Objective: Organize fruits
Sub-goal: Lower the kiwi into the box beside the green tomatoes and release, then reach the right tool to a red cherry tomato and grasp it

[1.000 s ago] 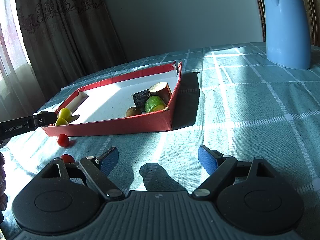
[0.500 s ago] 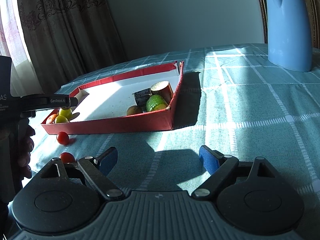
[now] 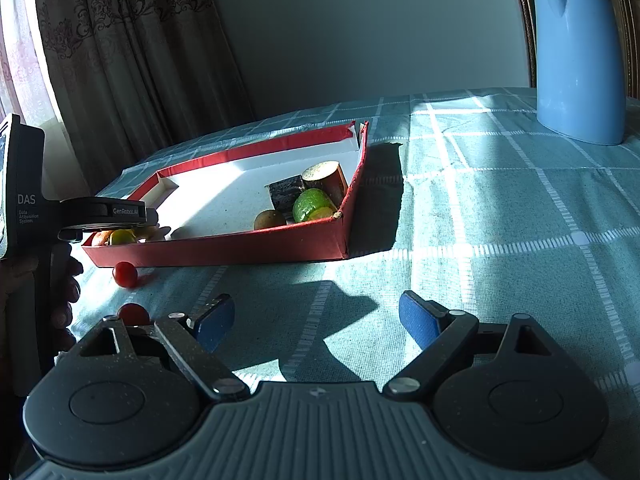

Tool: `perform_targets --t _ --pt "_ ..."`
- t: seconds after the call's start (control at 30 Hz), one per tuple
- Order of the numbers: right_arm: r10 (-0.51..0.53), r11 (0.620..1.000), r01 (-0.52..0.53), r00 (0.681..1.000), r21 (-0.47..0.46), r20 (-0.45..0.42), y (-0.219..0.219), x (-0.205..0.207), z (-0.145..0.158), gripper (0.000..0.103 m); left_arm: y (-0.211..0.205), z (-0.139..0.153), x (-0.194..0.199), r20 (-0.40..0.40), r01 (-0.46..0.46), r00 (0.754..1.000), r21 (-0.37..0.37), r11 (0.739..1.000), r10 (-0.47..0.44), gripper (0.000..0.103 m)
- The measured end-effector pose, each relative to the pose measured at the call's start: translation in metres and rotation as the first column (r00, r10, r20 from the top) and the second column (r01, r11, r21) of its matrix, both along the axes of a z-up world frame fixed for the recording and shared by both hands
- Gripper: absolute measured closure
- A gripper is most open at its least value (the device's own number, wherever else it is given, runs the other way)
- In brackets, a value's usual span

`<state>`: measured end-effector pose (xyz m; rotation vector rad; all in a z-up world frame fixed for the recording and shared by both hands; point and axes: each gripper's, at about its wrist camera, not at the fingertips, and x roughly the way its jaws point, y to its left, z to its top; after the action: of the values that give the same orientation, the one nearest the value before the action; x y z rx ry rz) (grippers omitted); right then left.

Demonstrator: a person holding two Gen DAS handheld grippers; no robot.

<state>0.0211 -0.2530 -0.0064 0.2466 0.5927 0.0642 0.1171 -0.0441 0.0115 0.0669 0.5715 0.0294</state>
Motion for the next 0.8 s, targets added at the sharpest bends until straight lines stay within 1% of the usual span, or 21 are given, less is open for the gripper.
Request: perform_targets --t 0.17,0.23,0.3,0.33,0.4,0.43,0.5,0.6,0.63,0.67,0.7,0.77,0.8 --pt "0.000 1.000 0.000 1.000 0.002 0.001 0.000 0.000 0.000 0.013 0.005 0.008 -0.018 0.031 0.011 0.999 -0.029 1.000 -0.010 0.073" --pt "0.001 1.000 -0.001 1.000 0.003 0.001 0.000 0.000 0.000 0.013 0.007 0.010 -0.027 0.046 0.015 0.999 -0.027 1.000 -0.014 0.070" --pt "0.001 1.000 -0.001 1.000 0.005 0.002 0.000 0.000 0.000 0.013 0.010 0.013 -0.036 0.063 0.016 0.998 -0.026 1.000 -0.015 0.062" --pt "0.001 1.000 -0.001 1.000 0.005 0.001 0.000 0.000 0.000 0.013 0.012 0.014 -0.041 0.072 0.017 0.997 -0.025 1.000 -0.015 0.061" --pt "0.001 1.000 -0.001 1.000 0.006 0.002 0.000 0.000 0.000 0.013 0.016 0.015 -0.048 0.084 0.014 0.996 -0.020 1.000 -0.012 0.052" --pt "0.001 1.000 -0.001 1.000 0.006 0.002 0.000 0.000 0.000 0.013 0.019 0.015 -0.052 0.091 0.011 0.996 -0.017 1.000 -0.010 0.049" --pt "0.001 1.000 -0.001 1.000 0.008 0.002 0.000 0.000 0.000 0.013 0.024 0.014 -0.059 0.103 0.001 0.995 -0.015 1.000 0.001 0.033" --pt "0.002 1.000 -0.002 1.000 0.010 0.002 -0.001 0.000 0.000 0.013 0.034 0.011 -0.068 0.121 -0.024 0.992 -0.008 1.000 0.025 0.026" --pt "0.002 1.000 -0.002 1.000 0.010 0.003 -0.001 0.000 0.000 0.013 0.039 0.009 -0.070 0.119 -0.028 0.992 -0.009 1.000 0.029 0.024" --pt "0.002 1.000 -0.002 1.000 0.010 0.003 -0.001 0.000 0.000 0.013 0.042 0.007 -0.071 0.114 -0.034 0.993 -0.010 0.999 0.035 0.021" --pt "0.002 1.000 -0.002 1.000 0.012 0.003 -0.001 0.000 0.000 0.013 0.047 0.005 -0.072 0.108 -0.045 0.993 -0.009 0.999 0.045 0.016" --pt "0.002 1.000 -0.002 1.000 0.013 0.003 -0.001 0.000 0.000 0.013 0.057 -0.001 -0.074 0.107 -0.074 0.991 -0.012 0.997 0.075 0.010" --pt "0.002 1.000 -0.002 1.000 0.013 0.003 -0.001 0.000 0.000 0.013 0.062 -0.003 -0.074 0.101 -0.086 0.991 -0.014 0.996 0.087 0.009"
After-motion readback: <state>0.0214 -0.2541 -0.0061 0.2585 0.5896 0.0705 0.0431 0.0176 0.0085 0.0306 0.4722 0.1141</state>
